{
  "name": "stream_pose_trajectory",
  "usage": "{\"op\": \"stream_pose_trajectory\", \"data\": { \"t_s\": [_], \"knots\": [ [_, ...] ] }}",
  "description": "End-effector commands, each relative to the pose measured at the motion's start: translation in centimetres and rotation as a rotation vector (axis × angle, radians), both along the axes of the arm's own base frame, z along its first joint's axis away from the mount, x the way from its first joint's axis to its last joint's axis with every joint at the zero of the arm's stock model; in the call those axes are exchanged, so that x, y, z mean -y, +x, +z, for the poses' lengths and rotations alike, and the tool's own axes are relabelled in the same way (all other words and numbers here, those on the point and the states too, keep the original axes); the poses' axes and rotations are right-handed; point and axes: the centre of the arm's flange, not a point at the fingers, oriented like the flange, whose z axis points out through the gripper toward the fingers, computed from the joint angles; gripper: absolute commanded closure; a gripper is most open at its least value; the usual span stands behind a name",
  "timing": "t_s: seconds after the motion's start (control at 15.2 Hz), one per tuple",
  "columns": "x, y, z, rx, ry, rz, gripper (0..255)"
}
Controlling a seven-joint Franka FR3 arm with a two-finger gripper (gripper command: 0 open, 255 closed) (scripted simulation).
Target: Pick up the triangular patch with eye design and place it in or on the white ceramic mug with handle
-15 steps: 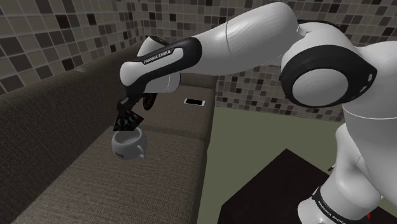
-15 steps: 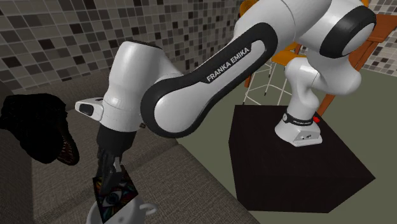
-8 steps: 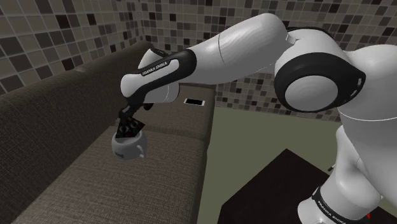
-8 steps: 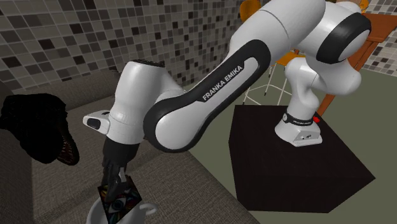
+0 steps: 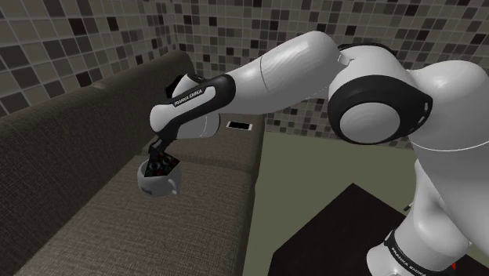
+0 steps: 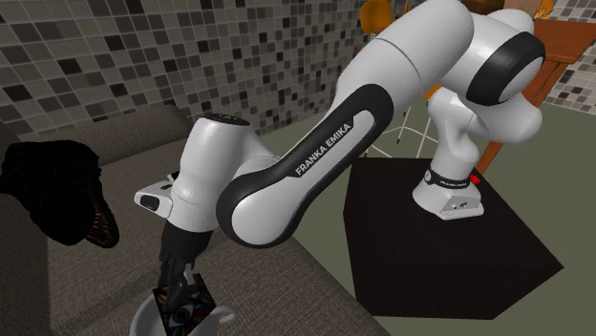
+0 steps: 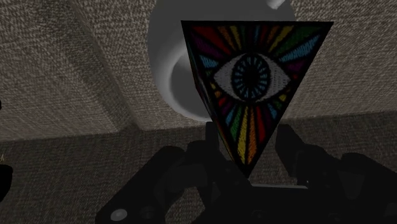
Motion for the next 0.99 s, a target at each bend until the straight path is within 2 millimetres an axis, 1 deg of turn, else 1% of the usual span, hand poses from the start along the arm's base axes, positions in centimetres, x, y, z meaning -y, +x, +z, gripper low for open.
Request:
{"op": "stream_pose_trajectory", "data": {
  "t_s": [0.0,0.4,0.46,0.66,0.79,0.92],
  "knots": [
    [0.0,-0.1,-0.8,-0.006,-0.003,0.002,255],
    [0.0,-0.1,-0.8,-0.006,-0.003,0.002,255],
    [-0.1,0.0,-0.8,-0.006,-0.003,0.002,0],
    [-0.3,0.0,-1.0,-0.006,-0.003,0.002,0],
    [0.0,-0.1,-0.8,-0.006,-0.003,0.002,0],
    [1.0,-1.1,1.4,-0.006,-0.003,0.002,0]
  ]
}}
